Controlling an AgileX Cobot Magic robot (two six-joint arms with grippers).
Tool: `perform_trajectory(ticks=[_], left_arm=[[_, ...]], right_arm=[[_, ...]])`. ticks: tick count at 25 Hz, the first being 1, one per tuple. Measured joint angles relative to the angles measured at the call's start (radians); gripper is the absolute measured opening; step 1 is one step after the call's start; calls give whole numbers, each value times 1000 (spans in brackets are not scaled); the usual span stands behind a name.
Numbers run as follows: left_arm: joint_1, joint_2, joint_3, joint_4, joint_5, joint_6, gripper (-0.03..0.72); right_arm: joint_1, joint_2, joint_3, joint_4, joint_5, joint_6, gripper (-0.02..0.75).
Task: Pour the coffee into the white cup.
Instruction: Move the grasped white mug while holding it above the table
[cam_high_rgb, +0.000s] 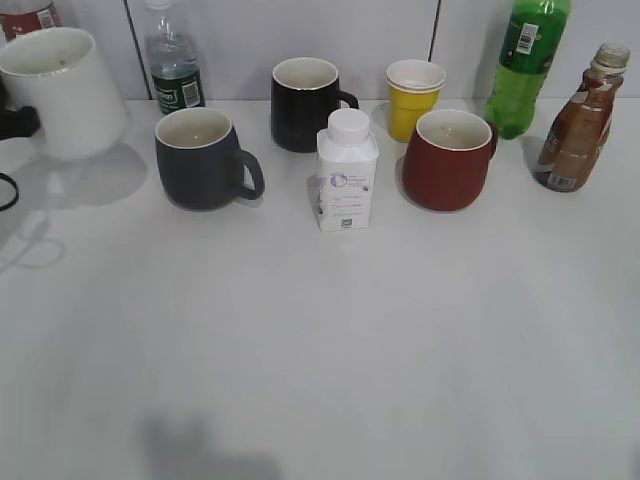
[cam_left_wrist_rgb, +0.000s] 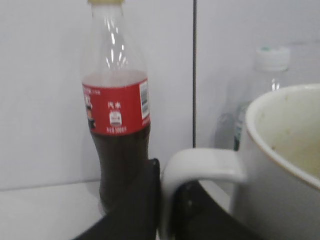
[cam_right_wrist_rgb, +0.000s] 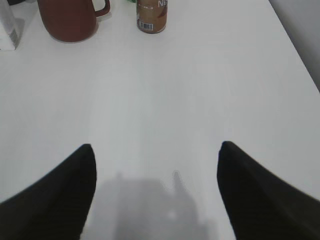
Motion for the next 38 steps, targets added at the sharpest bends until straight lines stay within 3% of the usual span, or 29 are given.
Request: perform_trajectory(ticks=[7,12,16,21,29,38], left_arm=[[0,-157,71,109,70,-5,41],[0,-218,111,165,73,-88,41],[0,-240,118,295,68,-173,41],[-5,-242,118,423,65,-227,41],[-118,-242,118,436,73,-235,41],[-215,-193,118,439,56,-237,41]], right_arm=[[0,0,0,0,0,0,588],[0,0,0,1,0,0,588],[0,3,-11,12,-28,0,588],[0,77,-19,16,-269,0,588],[0,315,27,20,-732,0,588],[0,682,43,27,-1115,3,588]])
